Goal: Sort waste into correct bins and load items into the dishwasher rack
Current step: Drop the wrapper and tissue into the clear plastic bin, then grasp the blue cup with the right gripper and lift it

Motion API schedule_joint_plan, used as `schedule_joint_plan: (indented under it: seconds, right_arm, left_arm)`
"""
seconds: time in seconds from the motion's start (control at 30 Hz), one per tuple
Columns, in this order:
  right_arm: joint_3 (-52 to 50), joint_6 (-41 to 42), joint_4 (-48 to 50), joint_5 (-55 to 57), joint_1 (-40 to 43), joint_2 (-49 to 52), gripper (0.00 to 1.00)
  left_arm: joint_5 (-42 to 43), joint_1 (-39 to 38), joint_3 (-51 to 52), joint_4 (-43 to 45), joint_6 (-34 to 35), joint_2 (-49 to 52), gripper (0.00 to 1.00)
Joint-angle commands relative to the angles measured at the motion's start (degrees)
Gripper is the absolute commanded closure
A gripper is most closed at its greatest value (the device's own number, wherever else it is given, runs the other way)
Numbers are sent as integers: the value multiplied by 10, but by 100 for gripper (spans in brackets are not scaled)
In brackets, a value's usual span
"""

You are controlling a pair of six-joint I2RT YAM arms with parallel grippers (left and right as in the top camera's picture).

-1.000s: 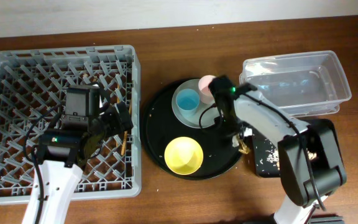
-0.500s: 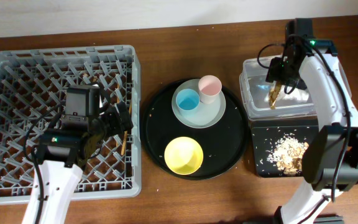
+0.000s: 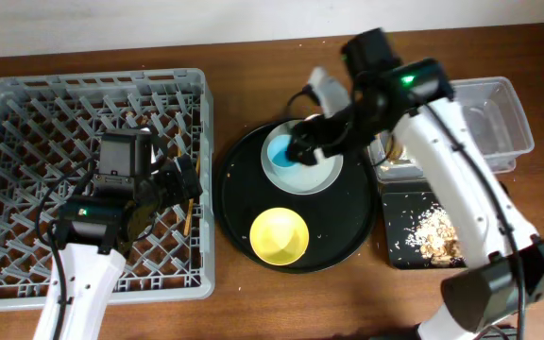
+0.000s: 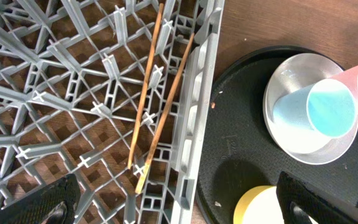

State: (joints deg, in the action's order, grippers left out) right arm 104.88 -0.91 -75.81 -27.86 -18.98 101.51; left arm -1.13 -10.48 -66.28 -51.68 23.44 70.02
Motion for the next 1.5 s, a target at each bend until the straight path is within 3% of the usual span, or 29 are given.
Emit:
schedule_joint_plan:
  seconds: [0.0, 0.03, 0.07, 0.13, 0.17, 0.2, 0.23, 0.4, 0.53, 0.63, 0.7, 0.8, 0.9, 1.03, 1.07, 1.17, 1.23, 1.37, 1.47]
  right_arm:
    - [7, -8, 16, 87, -67, -1, 9]
    - [6, -8, 24, 95, -83, 3, 18]
    - [3, -8, 41, 96, -98, 8, 34]
    - [3, -8, 51, 116, -115, 21, 52]
    - [2, -8, 66, 139, -125, 38, 77]
    - [2, -8, 77, 147, -129, 54, 90]
    - [2, -8, 81, 149, -129, 63, 91]
    - [1, -8, 132, 149, -129, 166, 69]
    - [1, -8, 169, 222, -129, 226, 68]
    - [3, -8, 174, 204, -129, 224, 69]
    - [51, -7, 147, 162, -129, 201, 69]
    - [105, -6, 103, 233, -129, 175, 64]
    - [52, -5, 103, 286, -128, 180, 64]
    - [-62, 3, 192, 327, -128, 180, 62]
    - [-75, 5, 202, 329, -128, 180, 63]
    - [-71, 5, 197, 326, -129, 177, 95]
    - [0, 33, 149, 296, -129, 158, 96]
    - [175, 33, 5, 87, -112, 77, 96]
    - [187, 8, -69, -77, -13, 13, 96]
  left_arm:
    - [-3, 2, -6, -1, 3, -2, 1]
    - [-3, 2, -6, -1, 3, -2, 1]
    - [-3, 2, -6, -2, 3, -2, 1]
    - [-3, 2, -6, -2, 3, -2, 1]
    - [-3, 2, -6, -2, 3, -2, 1]
    - [-3, 2, -6, -2, 3, -2, 1]
    - [-3, 2, -6, -2, 3, -2, 1]
    - [-3, 2, -6, -3, 3, -2, 1]
    - [-3, 2, -6, -3, 3, -2, 1]
    - [-3, 2, -6, -3, 3, -2, 1]
    - [-3, 2, -6, -3, 3, -2, 1]
    - [-3, 2, -6, -3, 3, -2, 0]
    - [-3, 2, -6, -4, 3, -2, 1]
    - [-3, 2, -6, -3, 3, -2, 1]
    - [-3, 2, -6, -3, 3, -2, 1]
    - [-3, 2, -6, -3, 3, -2, 1]
    - [-3, 2, -6, -3, 3, -2, 1]
    - [-3, 2, -6, -3, 3, -2, 1]
    - [-3, 2, -6, -3, 3, -2, 1]
